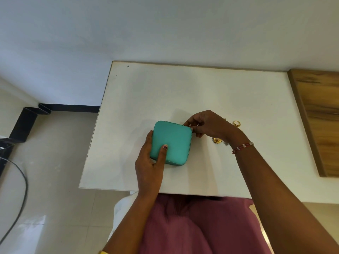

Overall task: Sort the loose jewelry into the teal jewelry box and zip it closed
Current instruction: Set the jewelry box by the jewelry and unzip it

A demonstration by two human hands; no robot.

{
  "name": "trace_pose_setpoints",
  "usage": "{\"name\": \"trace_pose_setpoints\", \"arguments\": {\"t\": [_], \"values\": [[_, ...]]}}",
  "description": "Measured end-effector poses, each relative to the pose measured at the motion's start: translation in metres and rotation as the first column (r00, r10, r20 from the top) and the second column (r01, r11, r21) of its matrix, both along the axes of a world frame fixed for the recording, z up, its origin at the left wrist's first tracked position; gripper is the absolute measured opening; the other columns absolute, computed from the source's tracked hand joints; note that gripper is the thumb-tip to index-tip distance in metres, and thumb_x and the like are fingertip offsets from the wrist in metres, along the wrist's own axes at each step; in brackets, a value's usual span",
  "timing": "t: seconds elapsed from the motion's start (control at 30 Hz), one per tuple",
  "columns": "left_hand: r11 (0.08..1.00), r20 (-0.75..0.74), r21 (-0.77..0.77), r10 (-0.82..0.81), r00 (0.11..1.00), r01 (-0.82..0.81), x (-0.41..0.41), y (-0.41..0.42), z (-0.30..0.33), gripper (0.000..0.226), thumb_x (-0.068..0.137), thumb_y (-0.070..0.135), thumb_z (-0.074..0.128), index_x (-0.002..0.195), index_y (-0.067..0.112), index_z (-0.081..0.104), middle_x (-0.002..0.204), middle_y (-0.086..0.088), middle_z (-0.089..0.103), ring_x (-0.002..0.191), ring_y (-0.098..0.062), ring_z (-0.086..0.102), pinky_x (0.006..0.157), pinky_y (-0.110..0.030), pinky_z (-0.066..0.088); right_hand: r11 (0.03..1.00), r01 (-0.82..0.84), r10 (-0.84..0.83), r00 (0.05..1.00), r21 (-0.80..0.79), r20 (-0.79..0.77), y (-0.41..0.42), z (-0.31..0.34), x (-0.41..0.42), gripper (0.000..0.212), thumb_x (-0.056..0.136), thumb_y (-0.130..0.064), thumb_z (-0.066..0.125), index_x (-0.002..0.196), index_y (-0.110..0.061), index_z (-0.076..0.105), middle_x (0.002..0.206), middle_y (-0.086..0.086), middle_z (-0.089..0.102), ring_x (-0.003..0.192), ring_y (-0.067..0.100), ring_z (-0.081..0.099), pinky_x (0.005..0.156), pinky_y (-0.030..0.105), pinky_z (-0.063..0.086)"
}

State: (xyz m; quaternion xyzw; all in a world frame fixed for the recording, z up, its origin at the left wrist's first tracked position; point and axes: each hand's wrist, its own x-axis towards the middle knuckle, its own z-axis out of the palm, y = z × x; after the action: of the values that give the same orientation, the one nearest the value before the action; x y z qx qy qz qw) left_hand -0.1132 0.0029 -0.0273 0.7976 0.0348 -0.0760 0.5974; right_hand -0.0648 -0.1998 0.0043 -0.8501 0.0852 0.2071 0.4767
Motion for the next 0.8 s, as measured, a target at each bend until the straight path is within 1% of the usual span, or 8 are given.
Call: {"name": "trace_pose_setpoints", "arguments": {"t": [0.1, 0.17, 0.23, 0.3, 0.4, 0.63, 0.73, 0.8], "values": [[1.0, -0.015, -0.023, -0.001, 1.0, 0.001, 0.001, 0.001, 0.0, 0.055, 0.086, 0.028, 0.059, 0.137, 0.027, 0.039, 0.132, 0.019, 0.045, 0.123, -0.004, 0.046, 0.104, -0.03, 0.042, 0.997, 0.046, -0.047, 0.999, 0.054, 0.018, -0.001, -0.002, -0.005, 0.022, 0.083, 0.003, 0.06, 0.105, 0.001, 0.065, 0.076, 0.006, 0.063, 0.053, 0.002, 0.057, 0.056, 0.008, 0.049], [1.0, -0.016, -0.029, -0.002, 1.0, 0.002, 0.001, 0.002, 0.001, 0.055, 0.086, 0.028, 0.059, 0.136, 0.028, 0.039, 0.13, 0.02, 0.045, 0.124, -0.004, 0.046, 0.104, -0.028, 0.041, 0.994, 0.062, -0.063, 0.998, 0.092, 0.014, -0.003, -0.003, -0.005, 0.021, 0.082, 0.003, 0.061, 0.103, 0.003, 0.065, 0.081, 0.012, 0.066, 0.054, -0.002, 0.058, 0.06, 0.01, 0.051], [0.999, -0.021, -0.037, -0.007, 1.0, 0.006, 0.001, 0.002, 0.002, 0.054, 0.086, 0.028, 0.06, 0.135, 0.031, 0.039, 0.128, 0.023, 0.044, 0.123, -0.004, 0.046, 0.103, -0.027, 0.042, 0.991, 0.052, -0.049, 0.999, 0.125, -0.023, -0.008, -0.002, -0.003, 0.02, 0.081, 0.002, 0.063, 0.101, 0.005, 0.065, 0.089, 0.02, 0.067, 0.062, 0.004, 0.063, 0.067, 0.016, 0.055], [0.999, -0.032, -0.05, -0.016, 0.999, 0.014, 0.001, 0.002, 0.002, 0.053, 0.085, 0.028, 0.06, 0.132, 0.036, 0.038, 0.126, 0.026, 0.044, 0.123, -0.004, 0.046, 0.103, -0.029, 0.043, 0.983, 0.048, -0.035, 0.996, 0.175, -0.079, -0.012, -0.001, 0.0, 0.022, 0.08, 0.001, 0.065, 0.101, 0.008, 0.064, 0.093, 0.022, 0.067, 0.069, 0.014, 0.065, 0.071, 0.021, 0.057], [0.997, -0.049, -0.073, -0.012, 0.999, 0.009, 0.002, 0.003, 0.003, 0.053, 0.084, 0.027, 0.061, 0.132, 0.035, 0.039, 0.128, 0.023, 0.046, 0.123, -0.004, 0.047, 0.103, -0.032, 0.043, 0.975, 0.048, -0.022, 0.992, 0.218, -0.12, -0.014, 0.0, 0.002, 0.02, 0.079, 0.001, 0.065, 0.098, 0.007, 0.064, 0.09, 0.019, 0.068, 0.07, 0.014, 0.067, 0.07, 0.023, 0.058], [0.998, -0.045, -0.062, -0.012, 0.999, 0.01, 0.001, 0.002, 0.003, 0.056, 0.084, 0.029, 0.059, 0.136, 0.028, 0.039, 0.129, 0.021, 0.044, 0.122, -0.004, 0.046, 0.101, -0.026, 0.042, 0.995, 0.061, -0.057, 0.997, 0.084, -0.053, -0.011, 0.007, 0.006, 0.014, 0.073, 0.004, 0.07, 0.087, 0.008, 0.067, 0.064, 0.005, 0.065, 0.049, 0.004, 0.061, 0.055, 0.014, 0.053], [0.999, -0.029, -0.046, -0.001, 1.0, 0.0, 0.001, 0.001, 0.002, 0.055, 0.085, 0.03, 0.059, 0.136, 0.027, 0.039, 0.129, 0.02, 0.044, 0.122, -0.004, 0.046, 0.101, -0.024, 0.042, 0.997, 0.065, -0.064, 0.998, -0.043, 0.023, -0.004, 0.009, 0.005, 0.01, 0.072, 0.002, 0.072, 0.081, 0.004, 0.068, 0.063, 0.003, 0.063, 0.047, 0.001, 0.057, 0.055, 0.012, 0.049], [0.999, -0.018, -0.031, 0.021, 1.0, -0.022, 0.0, 0.0, 0.001, 0.056, 0.085, 0.029, 0.059, 0.137, 0.025, 0.039, 0.129, 0.02, 0.045, 0.121, -0.003, 0.046, 0.1, -0.019, 0.042, 0.987, 0.088, -0.074, 0.992, -0.131, 0.107, 0.002, 0.008, 0.002, 0.006, 0.073, 0.001, 0.071, 0.079, 0.001, 0.069, 0.062, -0.001, 0.062, 0.048, -0.003, 0.056, 0.054, 0.005, 0.043]]}}
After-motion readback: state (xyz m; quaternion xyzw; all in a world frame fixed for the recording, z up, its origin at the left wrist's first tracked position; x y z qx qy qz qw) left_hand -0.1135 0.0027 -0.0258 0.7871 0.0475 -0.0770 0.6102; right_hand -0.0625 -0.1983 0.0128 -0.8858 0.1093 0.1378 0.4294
